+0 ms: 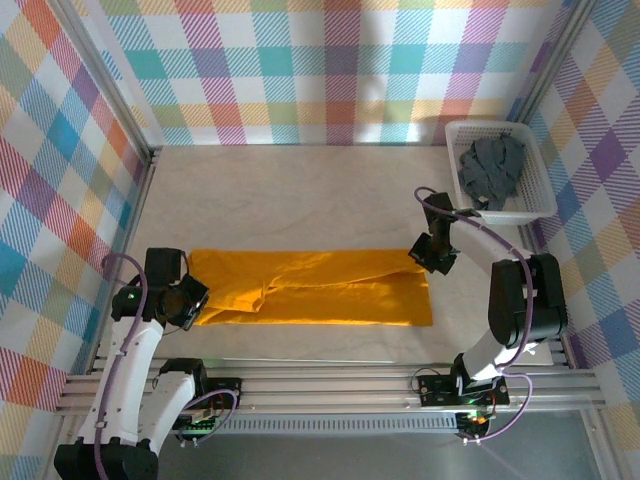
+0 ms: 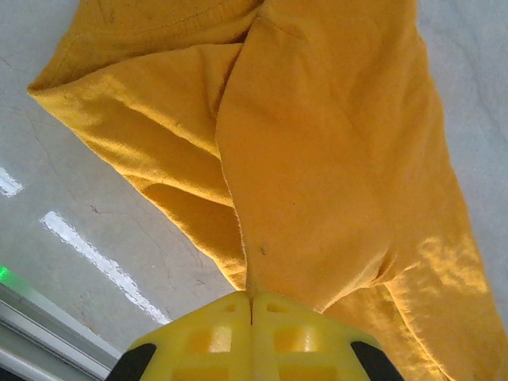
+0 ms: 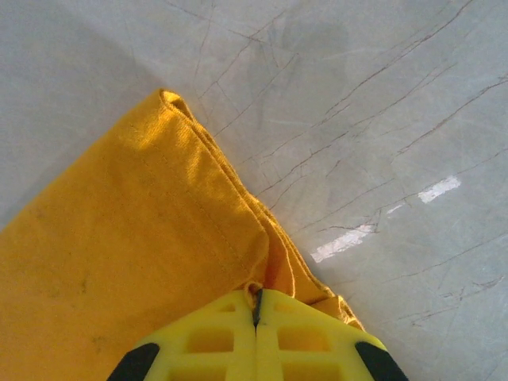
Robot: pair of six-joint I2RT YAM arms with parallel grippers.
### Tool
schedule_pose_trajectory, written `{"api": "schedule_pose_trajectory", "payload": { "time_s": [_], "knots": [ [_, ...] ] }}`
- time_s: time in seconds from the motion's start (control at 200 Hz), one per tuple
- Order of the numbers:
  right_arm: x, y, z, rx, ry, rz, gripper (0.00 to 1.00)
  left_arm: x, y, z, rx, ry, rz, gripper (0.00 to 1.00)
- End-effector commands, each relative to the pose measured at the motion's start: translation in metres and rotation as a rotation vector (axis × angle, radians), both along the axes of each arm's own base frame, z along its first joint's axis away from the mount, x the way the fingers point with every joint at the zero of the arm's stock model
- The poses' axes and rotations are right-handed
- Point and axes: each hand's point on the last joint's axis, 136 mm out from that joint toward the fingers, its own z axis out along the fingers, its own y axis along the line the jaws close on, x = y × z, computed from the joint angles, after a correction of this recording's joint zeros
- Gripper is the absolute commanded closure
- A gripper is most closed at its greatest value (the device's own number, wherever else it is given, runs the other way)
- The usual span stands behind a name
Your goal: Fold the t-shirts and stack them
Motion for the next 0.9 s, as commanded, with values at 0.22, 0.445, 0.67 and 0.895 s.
{"api": "schedule_pose_trajectory", "payload": {
  "time_s": [0.22,0.445,0.67,0.895],
  "knots": [
    [-0.013,-0.005,-0.010,-0.032,0.035,0.027,1.00,-0.009,-0.002,0.001,-0.025,0.024,0.003,1.00],
    [-0.020,-0.006,-0.025,-0.038,0.080,0.024,1.00,-0.028,-0.017,-0.014,-0.117,0.099,0.003,1.00],
    [-0.022,-0.004,-0.026,-0.028,0.088,0.031,0.78,-0.035,-0.021,-0.024,-0.137,0.128,-0.010,1.00],
    [-0.019,-0.001,0.002,-0.010,0.008,0.046,0.58,-0.036,-0.027,-0.023,-0.167,0.129,-0.022,1.00]
  ]
}}
